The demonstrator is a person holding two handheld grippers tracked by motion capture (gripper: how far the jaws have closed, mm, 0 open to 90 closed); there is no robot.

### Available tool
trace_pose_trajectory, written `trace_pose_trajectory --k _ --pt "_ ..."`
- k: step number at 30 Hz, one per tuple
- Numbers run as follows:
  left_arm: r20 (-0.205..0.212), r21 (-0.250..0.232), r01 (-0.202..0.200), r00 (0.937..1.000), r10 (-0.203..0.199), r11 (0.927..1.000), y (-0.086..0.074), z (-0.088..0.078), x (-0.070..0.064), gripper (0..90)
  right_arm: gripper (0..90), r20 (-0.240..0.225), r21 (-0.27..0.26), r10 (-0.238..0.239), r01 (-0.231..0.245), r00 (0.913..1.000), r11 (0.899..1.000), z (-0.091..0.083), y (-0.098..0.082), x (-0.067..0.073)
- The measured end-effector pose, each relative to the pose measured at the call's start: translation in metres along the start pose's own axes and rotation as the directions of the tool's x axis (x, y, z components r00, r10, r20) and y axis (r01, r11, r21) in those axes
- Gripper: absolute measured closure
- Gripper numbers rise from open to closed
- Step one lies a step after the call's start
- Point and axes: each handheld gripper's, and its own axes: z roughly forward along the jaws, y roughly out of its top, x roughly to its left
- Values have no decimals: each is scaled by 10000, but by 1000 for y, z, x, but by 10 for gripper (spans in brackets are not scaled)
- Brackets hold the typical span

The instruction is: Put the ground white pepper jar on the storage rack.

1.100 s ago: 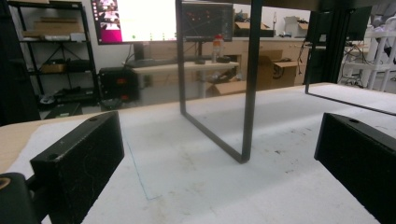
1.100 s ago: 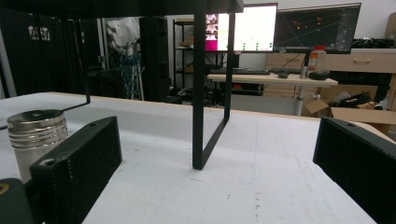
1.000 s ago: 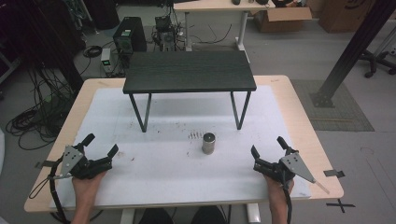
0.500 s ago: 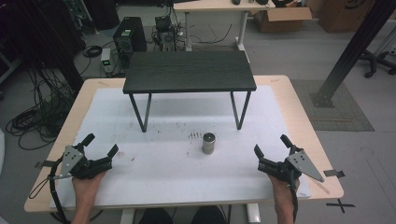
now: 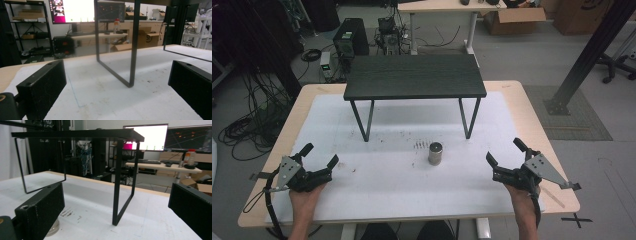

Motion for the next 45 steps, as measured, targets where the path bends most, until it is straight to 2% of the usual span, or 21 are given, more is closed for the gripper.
trace_pose_trajectory --k 6,7,10,12,13,15,20,28,32,45 --pt "-5 -4 -3 10000 3 10000 0 0 0 20 6 -851 479 -276 318 9960 9983 4 6 2" --pt "-6 -9 -4 10000 4 10000 0 0 0 20 6 -851 479 -276 318 9960 9983 4 6 2" --pt "-19 -21 -10 10000 10 10000 0 0 0 20 7 -1406 667 -361 458 9894 9967 8 7 4" --pt "-14 -19 4 10000 -4 10000 0 0 0 20 7 -1535 684 -332 441 9876 9967 8 8 5" --pt "-12 -19 3 10000 -3 10000 0 0 0 20 8 -1801 749 -326 468 9831 9961 11 8 6" --pt "-12 -23 3 10000 -3 10000 0 0 0 20 7 -2100 802 -164 340 9776 9962 12 8 7" --pt "-12 -23 4 10000 -4 10000 0 0 0 20 8 -2734 1115 -115 436 9618 9928 19 7 11" --pt "-13 -23 3 10000 -3 10000 0 0 0 20 10 -3528 1558 -258 859 9354 9840 33 8 20" --pt "-16 -23 4 10000 -4 10000 0 0 0 20 12 -3795 1684 -291 1000 9247 9806 40 8 25" --pt "-10 -18 8 10000 -8 10000 0 0 0 20 13 -4175 2012 -94 1025 9086 9742 58 -1 41"
